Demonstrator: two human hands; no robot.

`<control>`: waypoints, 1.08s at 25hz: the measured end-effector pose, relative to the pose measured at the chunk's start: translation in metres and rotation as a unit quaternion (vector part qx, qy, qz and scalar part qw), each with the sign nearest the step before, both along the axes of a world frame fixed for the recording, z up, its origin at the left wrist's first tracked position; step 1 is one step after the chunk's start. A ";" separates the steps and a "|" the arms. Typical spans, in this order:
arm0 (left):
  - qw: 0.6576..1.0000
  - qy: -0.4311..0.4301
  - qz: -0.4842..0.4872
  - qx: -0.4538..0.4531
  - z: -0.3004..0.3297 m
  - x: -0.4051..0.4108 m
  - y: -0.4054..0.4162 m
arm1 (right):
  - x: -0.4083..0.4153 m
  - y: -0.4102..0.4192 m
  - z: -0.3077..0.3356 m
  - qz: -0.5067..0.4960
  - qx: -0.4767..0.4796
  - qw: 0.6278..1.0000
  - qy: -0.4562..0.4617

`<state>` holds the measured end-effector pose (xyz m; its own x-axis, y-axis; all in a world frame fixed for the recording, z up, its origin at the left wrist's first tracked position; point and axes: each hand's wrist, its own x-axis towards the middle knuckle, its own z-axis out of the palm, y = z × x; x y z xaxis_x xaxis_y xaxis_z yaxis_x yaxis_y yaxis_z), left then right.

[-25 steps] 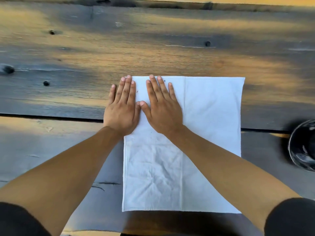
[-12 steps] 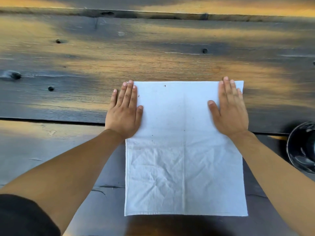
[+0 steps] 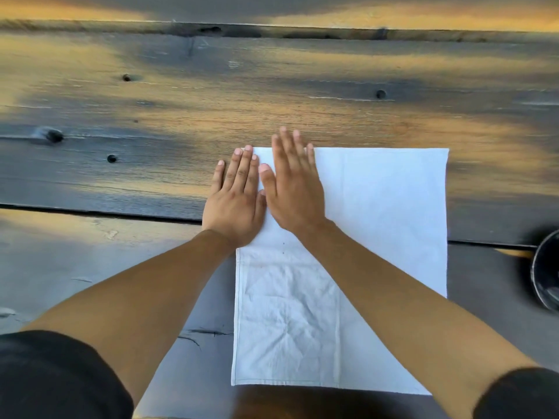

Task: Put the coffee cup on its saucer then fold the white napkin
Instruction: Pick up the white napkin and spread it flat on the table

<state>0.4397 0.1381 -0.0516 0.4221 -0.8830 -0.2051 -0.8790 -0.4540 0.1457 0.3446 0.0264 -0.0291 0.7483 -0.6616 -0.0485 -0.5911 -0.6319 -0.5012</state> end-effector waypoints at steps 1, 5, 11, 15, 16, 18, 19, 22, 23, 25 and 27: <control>1.000 0.001 -0.003 0.002 0.000 0.000 0.000 | 0.012 0.012 -0.004 0.032 0.001 0.999 0.015; 1.000 -0.006 0.002 -0.008 -0.001 0.001 0.000 | -0.002 0.006 -0.025 0.085 -0.060 0.993 0.050; 1.000 -0.005 -0.003 0.001 0.001 0.002 0.001 | -0.085 -0.052 -0.029 0.080 -0.126 0.984 0.102; 1.000 -0.002 -0.002 0.006 0.001 0.001 0.000 | -0.148 -0.102 -0.026 0.008 -0.111 0.983 0.145; 1.000 -0.001 -0.001 0.007 0.002 0.001 0.000 | -0.159 -0.111 -0.025 -0.015 -0.096 0.984 0.152; 1.000 0.001 0.000 0.010 0.002 0.001 0.001 | -0.174 -0.123 -0.025 -0.043 -0.086 0.983 0.158; 1.000 0.001 0.000 0.008 0.002 0.001 0.000 | -0.176 -0.125 -0.025 -0.049 -0.089 0.982 0.157; 1.000 0.006 0.001 0.006 0.003 0.002 0.000 | -0.164 -0.117 -0.023 -0.109 -0.054 0.987 0.106; 1.000 0.006 0.001 0.006 0.003 0.002 0.000 | -0.152 -0.108 -0.020 -0.139 -0.026 0.988 0.064; 1.000 0.006 0.002 0.005 0.002 0.002 0.000 | -0.112 -0.079 -0.010 -0.141 -0.003 0.990 -0.021; 1.000 0.005 0.004 0.004 0.001 0.002 0.000 | -0.060 -0.039 -0.001 -0.071 -0.009 0.996 -0.051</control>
<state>0.4413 0.1379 -0.0502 0.4262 -0.8782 -0.2172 -0.8741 -0.4616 0.1511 0.2848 -0.0128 -0.0302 0.6474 -0.7613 0.0360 -0.6223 -0.5552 -0.5519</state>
